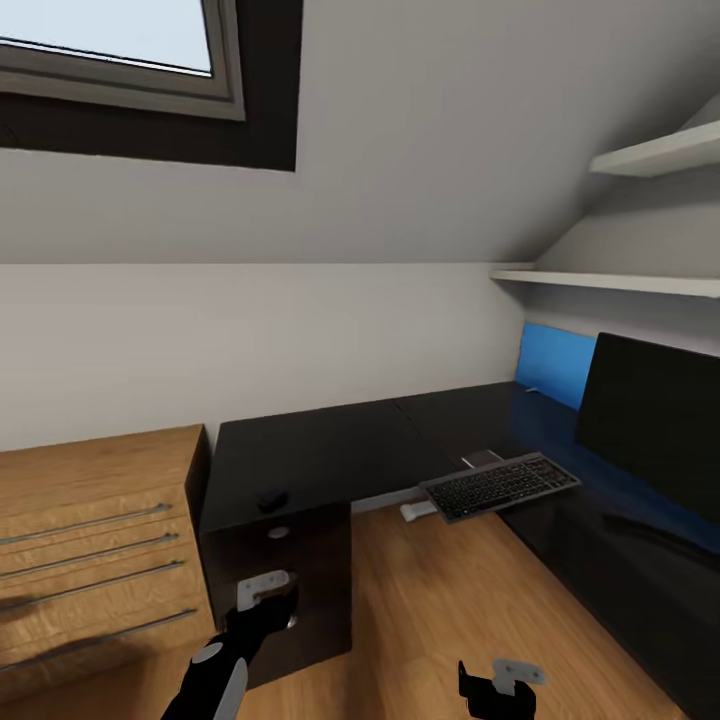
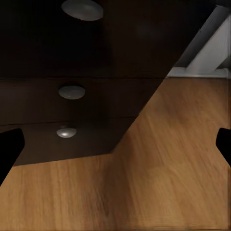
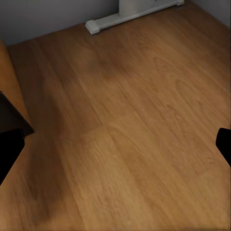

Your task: In the bedroom, organize the workspace by keeping the computer under the desk, ensuring the monitor is on the desk, placing the keyboard on the desk next to the monitor, placing the mouse on the desk next to the keyboard, moving the folder from the swivel chair onto the desk next to the mouse, stacking the notebook on top of the folder with the pen on top of the notebook, and positioning the swivel chair next to the desk.

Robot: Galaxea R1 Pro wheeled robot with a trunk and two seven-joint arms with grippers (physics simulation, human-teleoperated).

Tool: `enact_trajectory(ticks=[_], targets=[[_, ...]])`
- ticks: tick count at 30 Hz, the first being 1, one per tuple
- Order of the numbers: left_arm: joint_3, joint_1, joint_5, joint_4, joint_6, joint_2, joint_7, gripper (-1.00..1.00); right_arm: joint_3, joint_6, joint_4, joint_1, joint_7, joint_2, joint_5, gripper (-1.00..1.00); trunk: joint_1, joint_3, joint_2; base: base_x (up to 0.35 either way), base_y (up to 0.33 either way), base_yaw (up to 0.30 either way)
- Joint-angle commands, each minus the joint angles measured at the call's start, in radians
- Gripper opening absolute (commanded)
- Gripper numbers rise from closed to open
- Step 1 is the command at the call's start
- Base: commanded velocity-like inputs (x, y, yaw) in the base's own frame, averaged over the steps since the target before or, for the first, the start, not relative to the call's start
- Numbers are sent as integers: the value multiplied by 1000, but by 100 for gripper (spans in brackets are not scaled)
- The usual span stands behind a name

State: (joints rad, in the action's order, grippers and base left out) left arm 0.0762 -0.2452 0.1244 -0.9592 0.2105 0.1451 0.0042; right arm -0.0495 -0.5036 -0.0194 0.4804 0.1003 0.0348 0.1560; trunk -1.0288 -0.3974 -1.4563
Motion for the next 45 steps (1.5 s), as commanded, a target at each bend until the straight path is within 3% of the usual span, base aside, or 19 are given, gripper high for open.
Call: enact_trajectory(ticks=[1, 20, 28, 45], targets=[[2, 0, 11, -1, 6, 1, 0, 100, -6, -4, -2, 1, 2, 0, 7, 100, 0, -2, -1, 15, 0, -229], [1, 0, 8, 15, 5, 1, -1, 100, -5, -4, -2, 1, 2, 0, 8, 100, 0, -9, -1, 227, 0, -72], [2, 0, 9, 29, 5, 1, -1, 100, -4, -4, -2, 1, 2, 0, 8, 100, 0, -9, -1, 20, 0, -50], [2, 0, 11, 31, 4, 0, -3, 100, -6, -5, -2, -5, 1, 1, 7, 100, 0, -9, -1, 0, 0, -253]])
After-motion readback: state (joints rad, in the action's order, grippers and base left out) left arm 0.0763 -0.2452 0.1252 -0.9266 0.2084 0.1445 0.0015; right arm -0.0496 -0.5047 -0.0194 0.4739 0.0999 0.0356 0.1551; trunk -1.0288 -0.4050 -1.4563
